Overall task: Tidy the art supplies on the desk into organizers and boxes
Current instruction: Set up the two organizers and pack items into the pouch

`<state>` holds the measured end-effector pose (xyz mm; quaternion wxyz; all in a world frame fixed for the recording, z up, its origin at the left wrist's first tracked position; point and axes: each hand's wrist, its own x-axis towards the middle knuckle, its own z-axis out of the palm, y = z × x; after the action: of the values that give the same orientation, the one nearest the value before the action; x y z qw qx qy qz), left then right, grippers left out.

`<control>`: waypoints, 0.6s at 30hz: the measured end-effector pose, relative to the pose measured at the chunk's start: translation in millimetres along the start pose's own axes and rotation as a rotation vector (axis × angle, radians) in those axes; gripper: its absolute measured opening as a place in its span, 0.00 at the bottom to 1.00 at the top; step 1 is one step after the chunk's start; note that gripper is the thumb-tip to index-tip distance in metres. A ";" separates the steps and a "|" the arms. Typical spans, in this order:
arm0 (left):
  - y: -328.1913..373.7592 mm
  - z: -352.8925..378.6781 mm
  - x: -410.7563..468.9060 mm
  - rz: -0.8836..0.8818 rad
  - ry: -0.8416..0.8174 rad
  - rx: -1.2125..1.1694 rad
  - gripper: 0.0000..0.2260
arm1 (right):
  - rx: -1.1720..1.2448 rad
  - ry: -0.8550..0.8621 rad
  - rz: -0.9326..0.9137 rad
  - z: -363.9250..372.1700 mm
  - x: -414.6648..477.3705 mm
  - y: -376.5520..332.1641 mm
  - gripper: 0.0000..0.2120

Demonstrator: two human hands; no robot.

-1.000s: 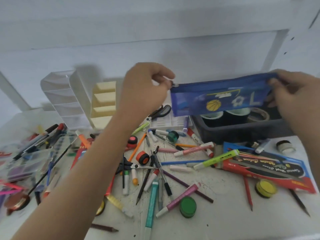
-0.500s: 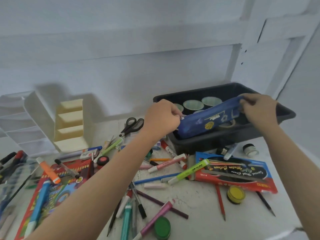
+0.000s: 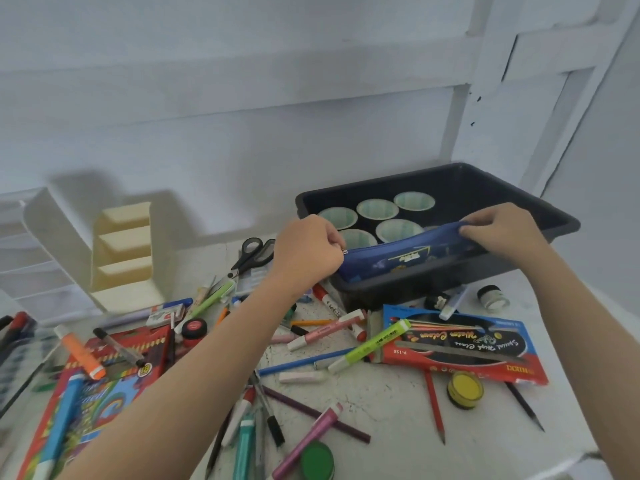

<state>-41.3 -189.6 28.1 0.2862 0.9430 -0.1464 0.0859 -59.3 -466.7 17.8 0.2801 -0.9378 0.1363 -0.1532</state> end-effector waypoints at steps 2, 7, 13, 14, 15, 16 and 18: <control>0.4 2.6 -3.1 0.001 -0.058 0.016 0.09 | -0.058 -0.074 0.021 1.1 2.0 1.4 0.08; -3.6 12.8 -15.0 0.063 -0.121 0.004 0.07 | -0.196 -0.233 0.077 7.4 1.8 3.0 0.11; -22.1 5.6 -28.3 0.002 0.133 -0.172 0.07 | -0.106 -0.082 -0.163 10.9 -22.7 -21.1 0.10; -27.1 2.8 -30.6 -0.041 0.142 -0.205 0.10 | -0.072 -0.047 -0.250 10.5 -31.4 -29.3 0.08; -32.8 -0.2 -32.3 -0.076 0.134 -0.230 0.11 | -0.041 -0.028 -0.348 9.4 -41.3 -37.7 0.05; -38.2 -3.3 -33.5 -0.098 0.113 -0.235 0.11 | -0.013 -0.038 -0.443 8.2 -51.8 -46.4 0.03; -48.2 -9.0 -37.1 -0.119 0.048 -0.191 0.09 | 0.002 -0.149 -0.581 7.9 -74.9 -61.7 0.03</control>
<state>-61.3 -137.8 1.5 0.3830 0.9161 -0.0909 0.0767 -114.6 -387.5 30.8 0.2345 -0.9459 -0.1590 -0.1579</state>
